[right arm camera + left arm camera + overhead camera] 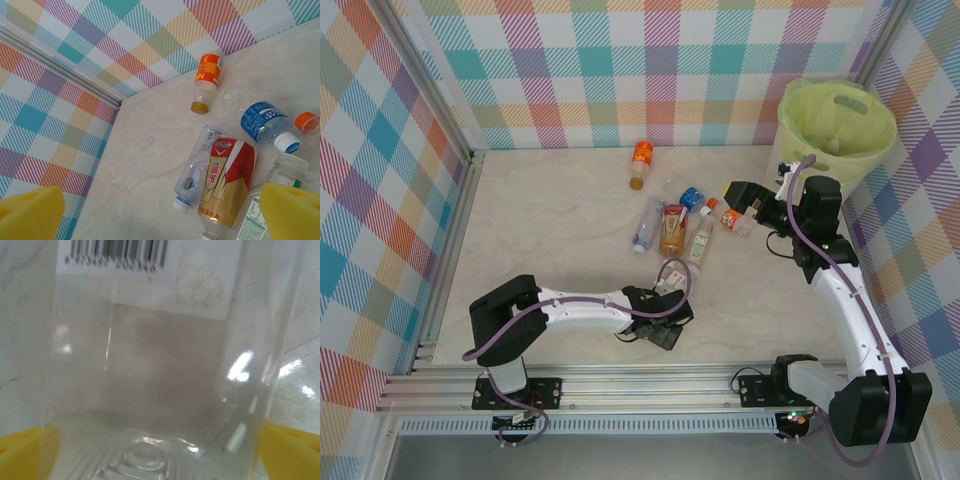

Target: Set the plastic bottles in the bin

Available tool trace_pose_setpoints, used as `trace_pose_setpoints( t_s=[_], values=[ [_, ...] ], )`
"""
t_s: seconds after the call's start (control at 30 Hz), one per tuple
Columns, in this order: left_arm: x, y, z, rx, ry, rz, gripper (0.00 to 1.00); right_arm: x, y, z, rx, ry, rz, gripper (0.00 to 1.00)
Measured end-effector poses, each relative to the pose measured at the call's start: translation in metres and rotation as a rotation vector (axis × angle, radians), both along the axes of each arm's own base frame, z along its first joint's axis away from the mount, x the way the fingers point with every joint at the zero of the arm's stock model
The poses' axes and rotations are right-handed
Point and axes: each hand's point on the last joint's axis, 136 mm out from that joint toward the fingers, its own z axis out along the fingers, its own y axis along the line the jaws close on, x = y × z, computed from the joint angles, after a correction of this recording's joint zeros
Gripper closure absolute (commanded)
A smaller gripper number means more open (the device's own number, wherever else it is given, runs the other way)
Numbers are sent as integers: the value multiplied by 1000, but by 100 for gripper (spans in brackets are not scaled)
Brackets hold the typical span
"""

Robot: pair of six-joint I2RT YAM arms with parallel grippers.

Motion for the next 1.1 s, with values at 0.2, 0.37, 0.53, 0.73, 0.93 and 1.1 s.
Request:
trace_pose_setpoints(
  t_s=[0.2,0.37,0.53,0.73,0.93,1.1],
  values=[
    [9,-13,5,-16,-8,-29,2,1,1,2,-1,-14,0,0],
    [12,-21,-4,-3,0,-65,7,-5,4,-5,-6,-23,7,0],
    [10,-24,-7,-8,23,-92,24,-5,0,-2,-19,-34,-23,0],
    [13,-29,-6,-43,30,-93,37,-4,-3,-2,-26,-39,-44,0],
    [10,-26,-5,-75,31,-93,44,-4,-5,-3,-25,-30,-54,0],
    [8,-20,8,-125,4,-95,47,-2,-8,-5,-25,-18,-77,0]
  ],
)
